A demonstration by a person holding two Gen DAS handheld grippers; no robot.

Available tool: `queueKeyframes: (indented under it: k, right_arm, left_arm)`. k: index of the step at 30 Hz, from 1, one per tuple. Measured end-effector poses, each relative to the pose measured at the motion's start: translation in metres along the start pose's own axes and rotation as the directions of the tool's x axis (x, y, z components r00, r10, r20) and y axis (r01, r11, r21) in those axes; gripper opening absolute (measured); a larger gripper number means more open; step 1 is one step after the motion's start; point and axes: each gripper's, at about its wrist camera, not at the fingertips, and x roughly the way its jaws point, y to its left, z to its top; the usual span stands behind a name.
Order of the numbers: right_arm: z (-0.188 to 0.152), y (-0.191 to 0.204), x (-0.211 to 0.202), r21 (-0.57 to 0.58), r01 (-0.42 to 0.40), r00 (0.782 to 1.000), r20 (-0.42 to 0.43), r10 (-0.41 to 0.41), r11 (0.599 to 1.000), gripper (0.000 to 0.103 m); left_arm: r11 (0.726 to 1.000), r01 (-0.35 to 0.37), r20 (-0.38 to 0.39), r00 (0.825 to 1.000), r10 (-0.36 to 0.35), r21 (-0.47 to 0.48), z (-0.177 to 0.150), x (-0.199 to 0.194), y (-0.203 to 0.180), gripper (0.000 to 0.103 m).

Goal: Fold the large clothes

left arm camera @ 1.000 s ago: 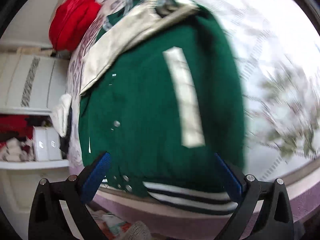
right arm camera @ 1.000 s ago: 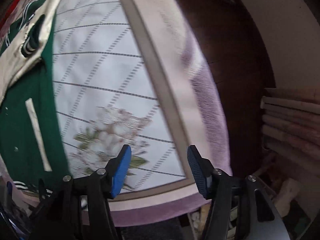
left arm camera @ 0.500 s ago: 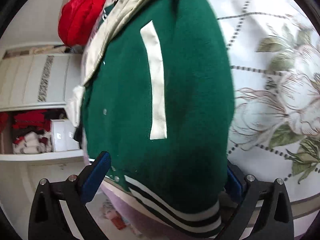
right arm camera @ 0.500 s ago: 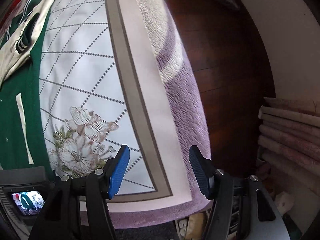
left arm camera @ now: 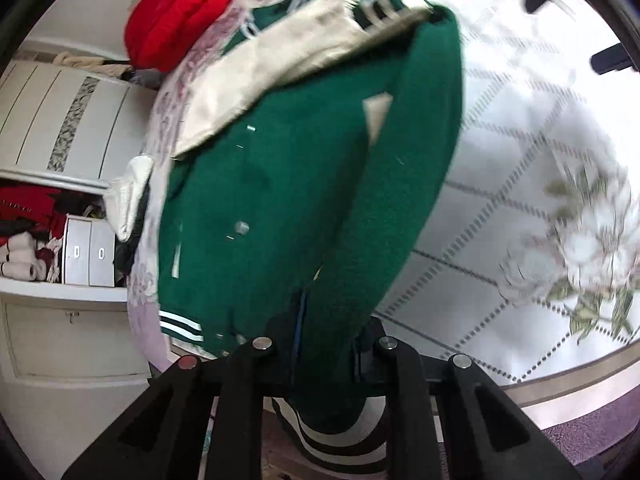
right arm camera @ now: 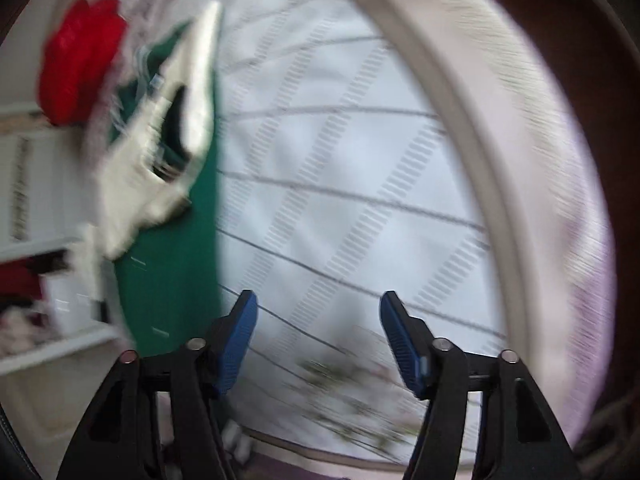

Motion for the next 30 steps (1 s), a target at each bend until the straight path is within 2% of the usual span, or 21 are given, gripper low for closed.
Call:
queueKeyframes:
  k: [1,3,7,11,13,15,16,19,22,27,30]
  right_arm:
    - [0.011,0.007,0.002,0.010,-0.045,0.999,0.002,0.045,0.999,0.077]
    - [0.023,0.015,0.015,0.015,-0.129,0.992,0.005,0.129,0.992,0.077]
    - [0.065,0.039,0.053,0.037,-0.285,0.958,-0.004,0.286,0.958,0.081]
    - [0.098,0.060,0.101,0.078,-0.332,0.941,-0.037,0.335,0.940,0.081]
    - [0.104,0.071,0.113,0.095,-0.383,0.923,-0.013,0.385,0.919,0.079]
    - [0.106,0.082,0.117,0.098,-0.378,0.925,0.016,0.378,0.921,0.056]
    - [0.105,0.091,0.121,0.091,-0.337,0.941,0.011,0.338,0.937,0.035]
    - [0.097,0.110,0.112,0.063,-0.293,0.956,0.046,0.290,0.954,0.025]
    - [0.089,0.137,0.089,0.015,-0.262,0.963,0.065,0.261,0.965,0.021]
    - [0.074,0.226,0.048,-0.130,-0.180,0.977,0.092,0.192,0.975,0.019]
    - [0.061,0.276,0.033,-0.205,-0.123,0.984,0.104,0.146,0.971,0.019]
  left_arm:
    - [1.000,0.007,-0.004,1.000,-0.007,-0.018,0.004,-0.002,0.005,0.015]
    - [0.999,0.012,-0.014,1.000,-0.012,-0.036,0.011,-0.002,0.012,0.015]
    - [0.997,0.030,-0.050,0.998,-0.034,-0.077,0.020,0.008,0.023,0.015]
    - [0.993,0.050,-0.069,0.996,-0.057,-0.104,0.025,0.017,0.032,0.015]
    - [0.991,0.059,-0.069,0.995,-0.067,-0.116,0.027,0.019,0.036,0.015]
    - [0.988,0.076,-0.067,0.994,-0.086,-0.136,0.027,0.020,0.042,0.015]
    - [0.986,0.086,-0.066,0.993,-0.096,-0.145,0.026,0.020,0.044,0.015]
    - [0.977,0.117,-0.064,0.989,-0.131,-0.179,0.021,0.017,0.060,0.015]
    - [0.951,0.178,-0.065,0.978,-0.200,-0.253,0.015,0.014,0.087,0.015]
    - [0.903,0.242,-0.021,0.964,-0.267,-0.356,0.007,0.011,0.141,0.015]
    - [0.862,0.287,0.007,0.950,-0.313,-0.418,0.000,0.014,0.179,0.015]
